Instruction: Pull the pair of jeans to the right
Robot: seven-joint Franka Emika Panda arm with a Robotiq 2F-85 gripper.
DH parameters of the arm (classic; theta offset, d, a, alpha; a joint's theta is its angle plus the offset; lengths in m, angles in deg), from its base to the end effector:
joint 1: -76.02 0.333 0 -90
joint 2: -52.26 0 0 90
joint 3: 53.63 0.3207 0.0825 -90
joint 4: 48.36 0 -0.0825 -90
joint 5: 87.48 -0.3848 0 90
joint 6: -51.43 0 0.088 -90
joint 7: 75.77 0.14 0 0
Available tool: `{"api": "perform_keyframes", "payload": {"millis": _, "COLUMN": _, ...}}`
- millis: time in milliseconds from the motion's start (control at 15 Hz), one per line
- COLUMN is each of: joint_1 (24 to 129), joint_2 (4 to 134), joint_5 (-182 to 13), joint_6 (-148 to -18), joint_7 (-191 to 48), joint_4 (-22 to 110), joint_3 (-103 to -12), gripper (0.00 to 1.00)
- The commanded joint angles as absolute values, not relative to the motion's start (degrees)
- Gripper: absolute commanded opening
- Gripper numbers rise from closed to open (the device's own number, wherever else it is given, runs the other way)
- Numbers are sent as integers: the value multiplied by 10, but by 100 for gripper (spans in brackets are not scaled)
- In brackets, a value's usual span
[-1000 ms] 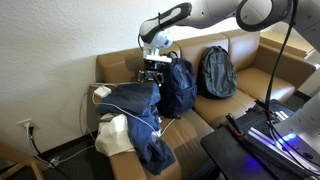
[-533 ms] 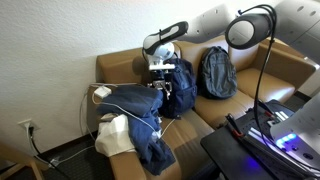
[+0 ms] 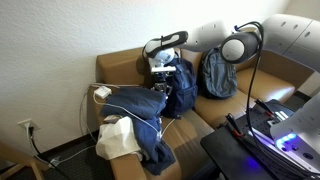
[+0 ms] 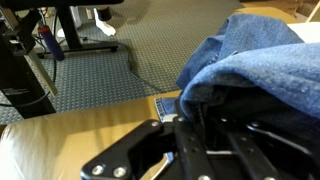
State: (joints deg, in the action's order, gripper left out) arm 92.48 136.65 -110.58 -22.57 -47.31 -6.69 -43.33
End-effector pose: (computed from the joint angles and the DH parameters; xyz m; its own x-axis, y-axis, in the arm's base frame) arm 0.5718 0.3105 -0.0050 0.4800 -0.0485 -0.8759 -0.2203 -0.9732 -0.0668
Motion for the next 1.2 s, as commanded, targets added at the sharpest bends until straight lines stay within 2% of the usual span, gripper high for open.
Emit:
{"api": "perform_keyframes", "payload": {"millis": 0, "joint_1": 948, "joint_2": 1315, "joint_5": -1090, "joint_6": -287, "joint_7": -470, "joint_4": -54, "joint_3": -446, "gripper": 0}}
{"api": "perform_keyframes", "payload": {"millis": 133, "joint_1": 973, "joint_2": 1265, "joint_5": -1089, "joint_6": -343, "joint_7": -452, "joint_4": -5, "joint_3": -452, "gripper": 3}}
{"api": "perform_keyframes", "payload": {"millis": 800, "joint_1": 1155, "joint_2": 1074, "joint_5": -1030, "joint_6": -654, "joint_7": -247, "joint_4": 219, "joint_3": -522, "gripper": 3}}
{"api": "perform_keyframes", "payload": {"millis": 1133, "joint_1": 1201, "joint_2": 963, "joint_5": -996, "joint_6": -704, "joint_7": -114, "joint_4": 338, "joint_3": -603, "gripper": 3}}
